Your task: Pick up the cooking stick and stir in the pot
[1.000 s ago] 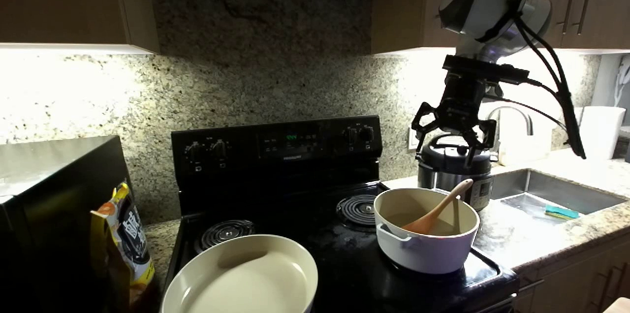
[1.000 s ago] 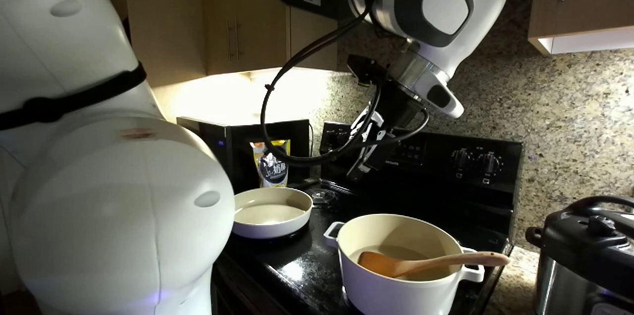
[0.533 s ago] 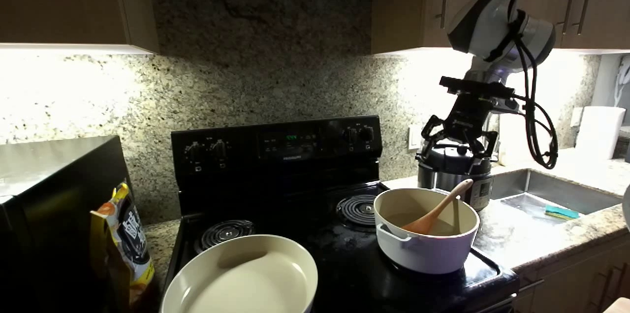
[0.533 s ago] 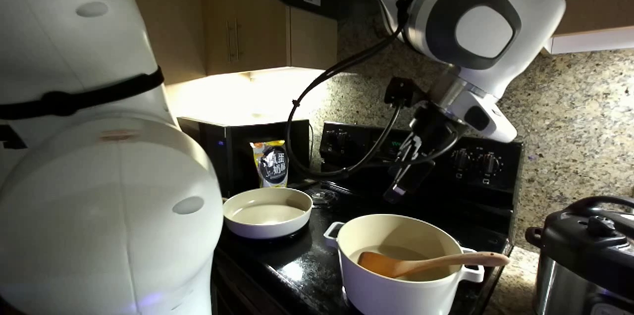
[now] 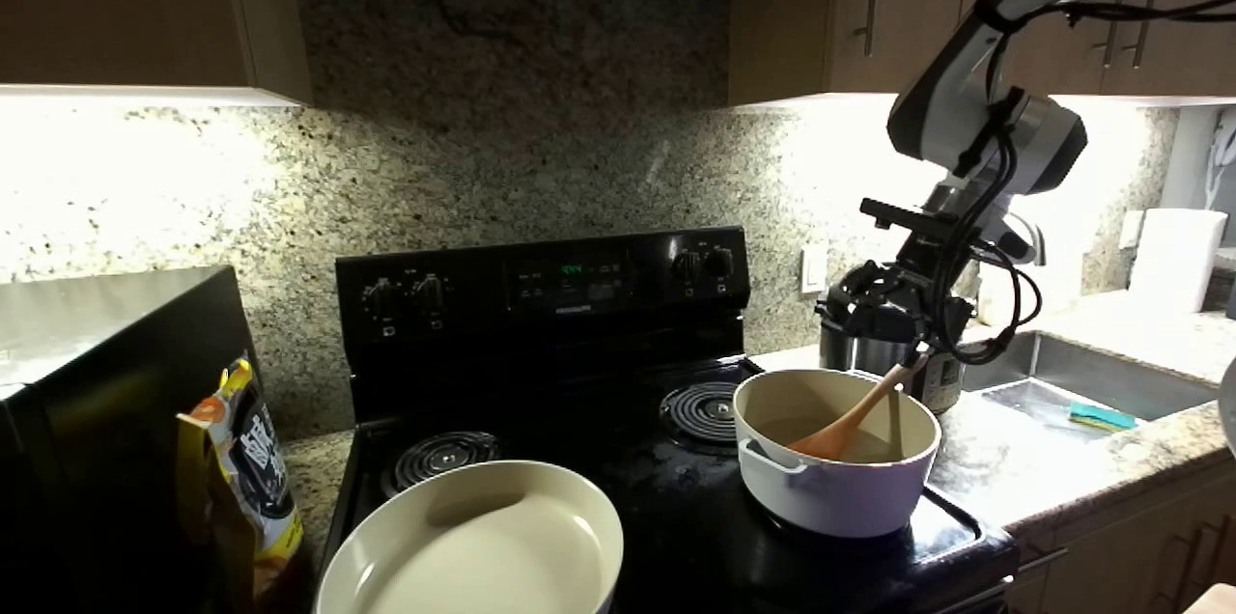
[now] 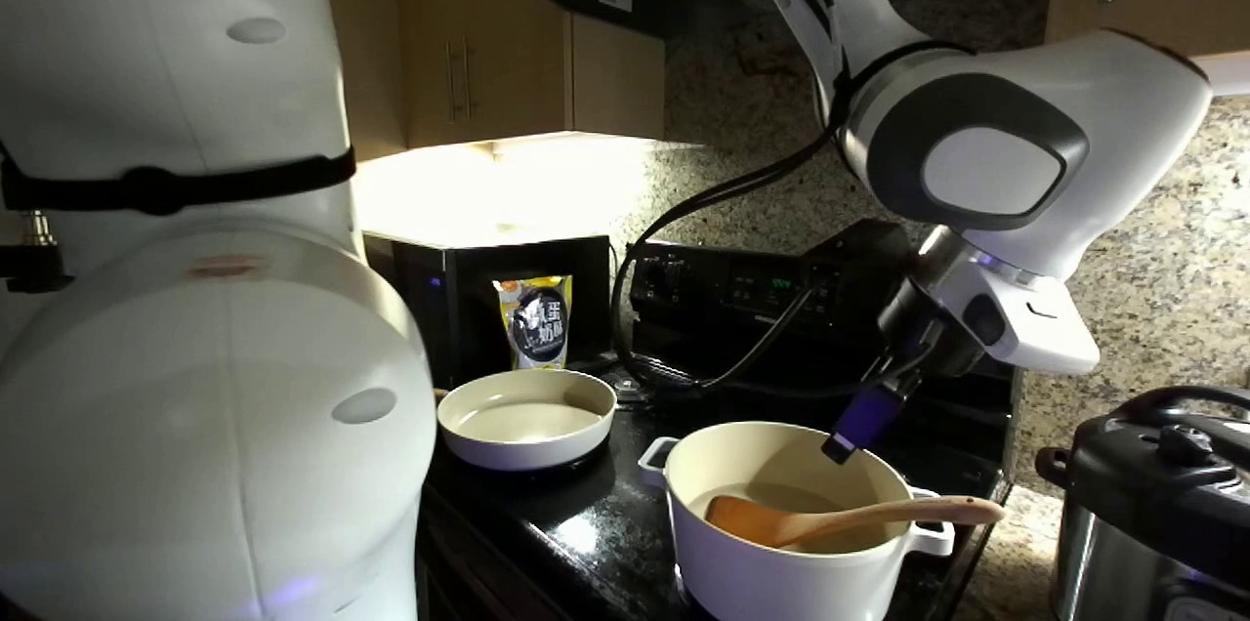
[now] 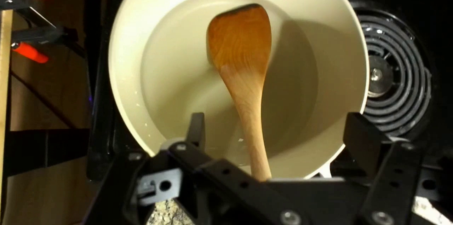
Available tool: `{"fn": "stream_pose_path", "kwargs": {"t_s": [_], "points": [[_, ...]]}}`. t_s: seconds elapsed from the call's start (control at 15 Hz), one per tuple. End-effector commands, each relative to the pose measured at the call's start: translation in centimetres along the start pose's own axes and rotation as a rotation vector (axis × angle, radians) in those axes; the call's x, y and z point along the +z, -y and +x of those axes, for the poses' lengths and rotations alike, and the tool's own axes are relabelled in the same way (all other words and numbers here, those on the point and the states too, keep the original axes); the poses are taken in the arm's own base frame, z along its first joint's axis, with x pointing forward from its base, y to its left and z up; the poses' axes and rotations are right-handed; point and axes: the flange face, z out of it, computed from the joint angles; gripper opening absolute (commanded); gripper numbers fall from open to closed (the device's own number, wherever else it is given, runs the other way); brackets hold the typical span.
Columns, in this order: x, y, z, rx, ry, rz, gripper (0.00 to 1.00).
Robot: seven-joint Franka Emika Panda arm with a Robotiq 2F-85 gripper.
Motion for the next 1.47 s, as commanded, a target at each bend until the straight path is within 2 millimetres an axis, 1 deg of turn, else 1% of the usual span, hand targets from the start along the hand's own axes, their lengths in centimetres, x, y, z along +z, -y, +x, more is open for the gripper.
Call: {"fn": "stream_pose_path", "kwargs": {"t_s": [0.0,0.13,0.4,0.6,0.8,1.07,1.4], "points": [[1.1,-1.2,2.5,0.18,-0.047,0.064,1.0],[1.5,-1.7,3.8,0.267,-0.092,0.086,1.0],[2.3,-1.8,5.9,0.45,-0.18,0.12,1.0],[1.9,-2.1,7.0,0.562,-0.201,0.15,1.0],[1.2,-2.4,7.2,0.606,-0.203,0.161,1.0],[0.3,-3.2,6.7,0.616,-0.217,0.183,1.0],[-0.5,-2.3,5.5,0.571,-0.247,0.202,1.0]]}}
